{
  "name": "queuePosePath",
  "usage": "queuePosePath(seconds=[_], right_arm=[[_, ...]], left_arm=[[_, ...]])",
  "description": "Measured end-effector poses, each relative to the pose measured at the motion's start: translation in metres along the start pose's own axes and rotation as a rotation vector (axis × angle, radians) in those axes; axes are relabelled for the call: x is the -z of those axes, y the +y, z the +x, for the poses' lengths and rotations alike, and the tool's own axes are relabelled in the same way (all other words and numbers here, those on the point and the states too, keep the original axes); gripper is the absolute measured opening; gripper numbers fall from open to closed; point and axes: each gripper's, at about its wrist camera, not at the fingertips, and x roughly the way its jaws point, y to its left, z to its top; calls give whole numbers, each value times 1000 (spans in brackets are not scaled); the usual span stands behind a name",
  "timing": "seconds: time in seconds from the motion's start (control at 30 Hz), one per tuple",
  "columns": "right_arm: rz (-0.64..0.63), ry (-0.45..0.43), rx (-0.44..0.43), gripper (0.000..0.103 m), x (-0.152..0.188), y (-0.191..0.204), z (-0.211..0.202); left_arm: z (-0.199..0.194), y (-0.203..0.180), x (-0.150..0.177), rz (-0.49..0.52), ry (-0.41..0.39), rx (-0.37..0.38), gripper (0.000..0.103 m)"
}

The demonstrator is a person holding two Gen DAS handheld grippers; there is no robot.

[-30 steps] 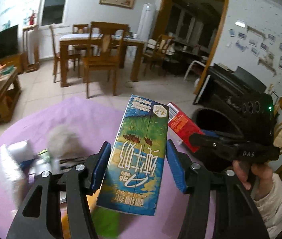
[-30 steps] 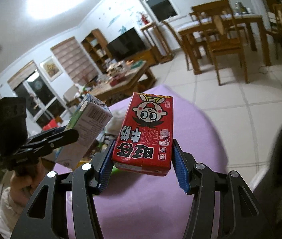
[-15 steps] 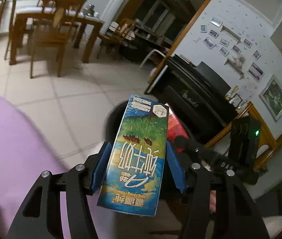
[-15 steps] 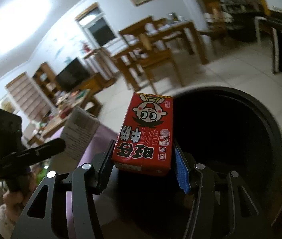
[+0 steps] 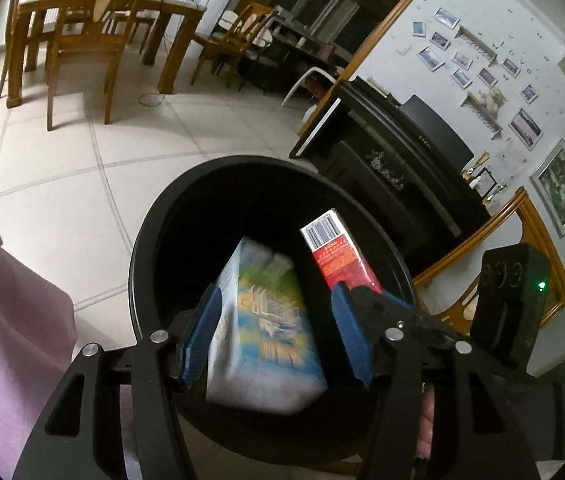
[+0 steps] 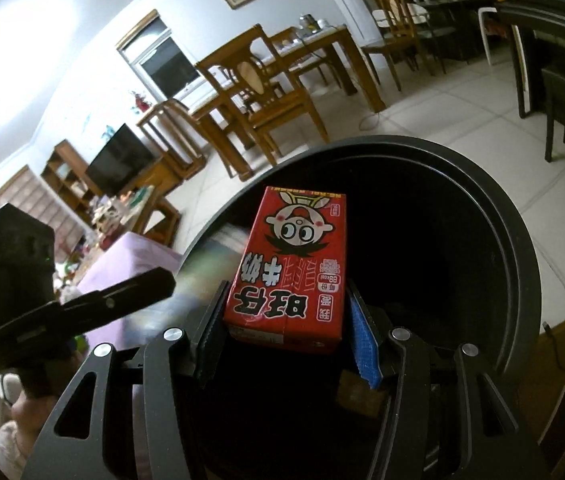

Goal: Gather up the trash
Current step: 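Drop the carton and red box into the black bin with both grippers, then grasp the foil mailer with the left gripper while the right grasps the fluffy ball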

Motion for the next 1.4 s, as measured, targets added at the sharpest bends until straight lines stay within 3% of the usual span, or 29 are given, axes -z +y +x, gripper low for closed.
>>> queuePosePath(seconds=[0.07, 0.13, 0.4, 0.57, 0.8, 0.9, 0.97, 1.1, 1.27, 1.4], right_arm=[[3, -1, -2, 61, -1, 3, -2], [1, -10, -14, 73, -3, 5, -5], [-88, -12, -34, 77, 0, 61, -7], [-176, 33, -87, 77, 9, 122, 14], [-303, 122, -185, 79, 35, 221, 51], [-346, 162, -234, 79, 42, 267, 69], [-380, 187, -270, 79, 47, 302, 85], [-439, 240, -326, 86, 59, 372, 126], [-478, 342, -350, 86, 67, 449, 193], [-505, 371, -287, 90, 67, 491, 241]], left_arm=[[-5, -2, -1, 7, -3, -18, 72], [-17, -6, 3, 30, -32, -43, 81], [-85, -4, 25, 71, -139, -95, 82], [-144, 28, 43, 16, -227, -174, 82], [-250, 107, 76, -174, -389, -419, 82], [-305, 153, 95, -294, -484, -594, 98], [-326, 186, 105, -379, -485, -669, 98], [-339, 242, 117, -513, -435, -684, 98], [-335, 289, 118, -565, -380, -674, 98], [-331, 305, 114, -570, -374, -646, 97]])
